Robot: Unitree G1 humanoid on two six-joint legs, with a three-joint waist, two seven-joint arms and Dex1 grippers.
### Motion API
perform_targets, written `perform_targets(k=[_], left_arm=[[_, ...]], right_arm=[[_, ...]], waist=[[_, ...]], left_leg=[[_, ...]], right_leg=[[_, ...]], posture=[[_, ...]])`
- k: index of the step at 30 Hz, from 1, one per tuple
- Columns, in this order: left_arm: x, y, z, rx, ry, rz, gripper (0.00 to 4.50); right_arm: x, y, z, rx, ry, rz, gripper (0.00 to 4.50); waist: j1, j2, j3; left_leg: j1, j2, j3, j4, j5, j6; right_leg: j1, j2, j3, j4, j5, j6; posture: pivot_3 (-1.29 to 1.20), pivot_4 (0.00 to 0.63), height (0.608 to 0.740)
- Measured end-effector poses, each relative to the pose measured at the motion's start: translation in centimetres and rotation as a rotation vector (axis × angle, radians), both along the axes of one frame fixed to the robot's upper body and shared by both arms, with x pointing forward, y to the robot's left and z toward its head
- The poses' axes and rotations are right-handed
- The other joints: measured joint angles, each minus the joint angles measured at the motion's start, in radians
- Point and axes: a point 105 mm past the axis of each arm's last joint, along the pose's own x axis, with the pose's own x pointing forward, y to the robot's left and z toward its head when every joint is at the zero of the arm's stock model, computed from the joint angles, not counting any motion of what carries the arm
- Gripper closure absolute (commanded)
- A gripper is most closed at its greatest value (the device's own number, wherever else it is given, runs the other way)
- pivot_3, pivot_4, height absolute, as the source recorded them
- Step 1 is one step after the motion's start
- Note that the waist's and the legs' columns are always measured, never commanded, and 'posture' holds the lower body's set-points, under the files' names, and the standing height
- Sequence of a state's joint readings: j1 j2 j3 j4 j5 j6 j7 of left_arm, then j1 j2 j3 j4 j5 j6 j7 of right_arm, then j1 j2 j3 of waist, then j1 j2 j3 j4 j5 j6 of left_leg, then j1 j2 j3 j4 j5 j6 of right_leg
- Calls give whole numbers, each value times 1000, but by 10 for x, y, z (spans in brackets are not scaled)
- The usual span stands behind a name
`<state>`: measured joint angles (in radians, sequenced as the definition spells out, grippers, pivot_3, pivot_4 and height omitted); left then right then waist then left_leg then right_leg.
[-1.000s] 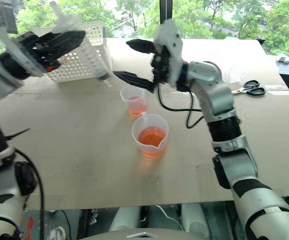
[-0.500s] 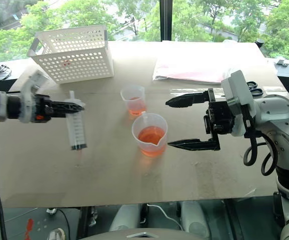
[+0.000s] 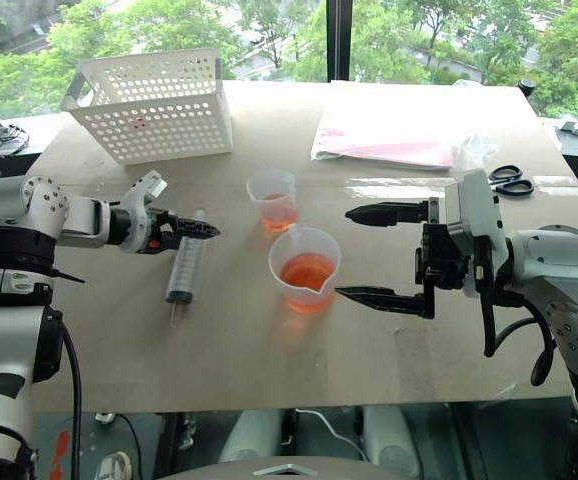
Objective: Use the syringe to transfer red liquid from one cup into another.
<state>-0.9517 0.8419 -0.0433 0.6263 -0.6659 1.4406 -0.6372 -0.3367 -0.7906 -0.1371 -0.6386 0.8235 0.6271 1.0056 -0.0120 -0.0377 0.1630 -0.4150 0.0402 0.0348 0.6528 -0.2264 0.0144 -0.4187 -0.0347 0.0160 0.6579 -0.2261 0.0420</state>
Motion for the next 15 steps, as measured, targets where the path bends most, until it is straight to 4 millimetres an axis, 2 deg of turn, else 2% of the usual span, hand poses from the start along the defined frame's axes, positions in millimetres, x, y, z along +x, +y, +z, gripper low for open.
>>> perform_targets(k=[4,5,7,8,10,12,15], left_arm=[[-6,11,7,11,-63,43,18],[-12,16,14,15,-130,38,18],[-31,23,39,58,-350,22,18],[-35,23,45,67,-402,21,18],[-52,18,61,120,-624,25,18],[-68,12,63,138,-721,25,18],[-98,5,49,159,-760,6,18]], right_arm=[[2,-7,-9,-29,31,-28,0],[2,-11,-10,-30,40,-44,0],[7,-31,-18,-43,76,-127,0],[8,-35,-20,-43,81,-144,0],[12,-47,-25,-26,96,-198,0],[16,-57,-27,9,103,-250,0],[17,-76,-36,23,137,-320,0]], waist=[[-8,0,0],[-11,-1,0],[-10,-1,0],[-4,-1,0],[3,0,0],[11,-1,0],[12,-1,0]], left_leg=[[0,1,-1,0,0,0],[-1,2,-2,0,0,0],[-1,4,-2,0,0,0],[-1,4,-1,-1,0,0],[-1,3,-1,-2,0,0],[-1,1,-2,-2,-1,1],[2,1,-2,0,-2,2]], right_leg=[[0,0,2,0,0,0],[-1,0,3,0,0,0],[-2,-2,3,-1,0,0],[-2,-4,4,-3,0,1],[-1,-6,3,-5,0,1],[1,-6,2,-6,0,1],[5,-6,2,-8,-3,-3]], posture=[[0,150,740],[0,150,740],[0,150,740],[0,150,740],[0,150,740],[0,150,740],[0,150,740]])
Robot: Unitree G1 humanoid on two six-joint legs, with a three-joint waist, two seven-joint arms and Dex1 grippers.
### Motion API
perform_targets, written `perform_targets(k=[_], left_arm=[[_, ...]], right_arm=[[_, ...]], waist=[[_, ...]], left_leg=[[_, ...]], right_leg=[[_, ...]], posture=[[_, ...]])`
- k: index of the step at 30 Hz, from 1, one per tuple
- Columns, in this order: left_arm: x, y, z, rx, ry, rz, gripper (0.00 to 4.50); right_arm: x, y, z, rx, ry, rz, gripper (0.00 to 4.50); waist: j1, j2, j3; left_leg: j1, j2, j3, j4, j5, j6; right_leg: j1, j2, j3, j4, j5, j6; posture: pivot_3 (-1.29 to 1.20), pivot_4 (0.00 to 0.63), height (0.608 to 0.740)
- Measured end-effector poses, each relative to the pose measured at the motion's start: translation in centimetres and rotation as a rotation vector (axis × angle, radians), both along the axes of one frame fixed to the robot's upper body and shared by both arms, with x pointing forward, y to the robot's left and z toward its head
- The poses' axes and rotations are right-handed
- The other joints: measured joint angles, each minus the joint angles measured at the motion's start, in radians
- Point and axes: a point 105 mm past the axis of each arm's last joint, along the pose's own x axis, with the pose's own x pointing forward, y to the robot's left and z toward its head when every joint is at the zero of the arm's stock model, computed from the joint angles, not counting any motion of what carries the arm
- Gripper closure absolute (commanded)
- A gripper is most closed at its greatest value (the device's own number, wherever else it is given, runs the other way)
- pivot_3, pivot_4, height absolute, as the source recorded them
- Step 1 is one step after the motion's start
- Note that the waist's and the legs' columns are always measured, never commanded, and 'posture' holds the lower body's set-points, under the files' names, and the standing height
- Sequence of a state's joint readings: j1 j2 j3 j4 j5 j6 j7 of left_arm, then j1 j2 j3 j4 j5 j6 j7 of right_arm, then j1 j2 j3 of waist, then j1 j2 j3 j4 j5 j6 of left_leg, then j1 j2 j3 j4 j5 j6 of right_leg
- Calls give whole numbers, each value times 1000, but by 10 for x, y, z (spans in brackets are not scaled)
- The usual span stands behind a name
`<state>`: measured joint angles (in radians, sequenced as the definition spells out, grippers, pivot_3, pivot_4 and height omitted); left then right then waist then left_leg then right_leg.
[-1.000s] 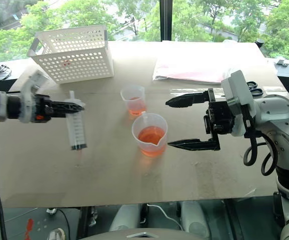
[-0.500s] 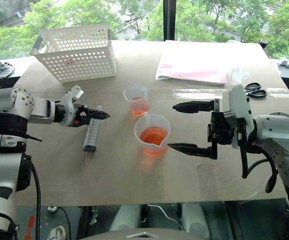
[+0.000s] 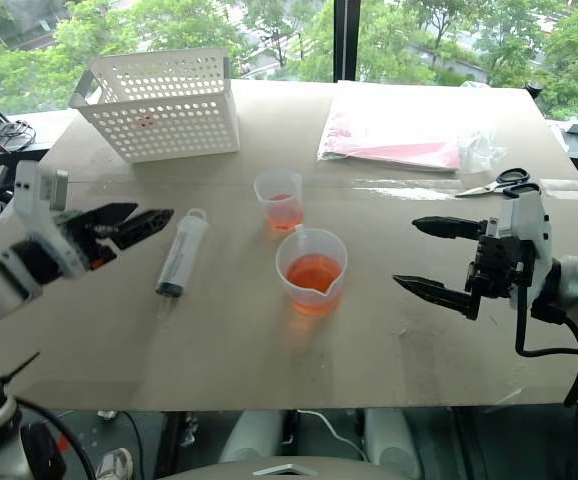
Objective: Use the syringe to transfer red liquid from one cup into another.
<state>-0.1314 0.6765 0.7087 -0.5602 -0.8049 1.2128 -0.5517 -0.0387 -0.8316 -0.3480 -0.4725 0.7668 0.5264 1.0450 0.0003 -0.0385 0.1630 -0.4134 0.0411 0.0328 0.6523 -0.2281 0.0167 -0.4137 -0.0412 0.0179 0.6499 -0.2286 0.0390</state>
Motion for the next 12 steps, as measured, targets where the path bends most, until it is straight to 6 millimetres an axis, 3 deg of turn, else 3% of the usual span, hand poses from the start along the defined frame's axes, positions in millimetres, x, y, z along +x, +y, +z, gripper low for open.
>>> perform_targets(k=[6,12], left_arm=[[-52,1,-25,69,12,-66,18],[-77,23,-36,120,49,-95,18]], right_arm=[[-17,-48,-41,-91,117,-136,0],[-41,-83,-57,-164,159,-241,0]], waist=[[12,3,-2],[13,6,-5]], left_leg=[[2,0,1,1,0,0],[2,2,1,1,0,0]], right_leg=[[1,1,-1,-1,0,-1],[1,1,0,-3,-3,3]], posture=[[0,150,740],[0,150,740]])
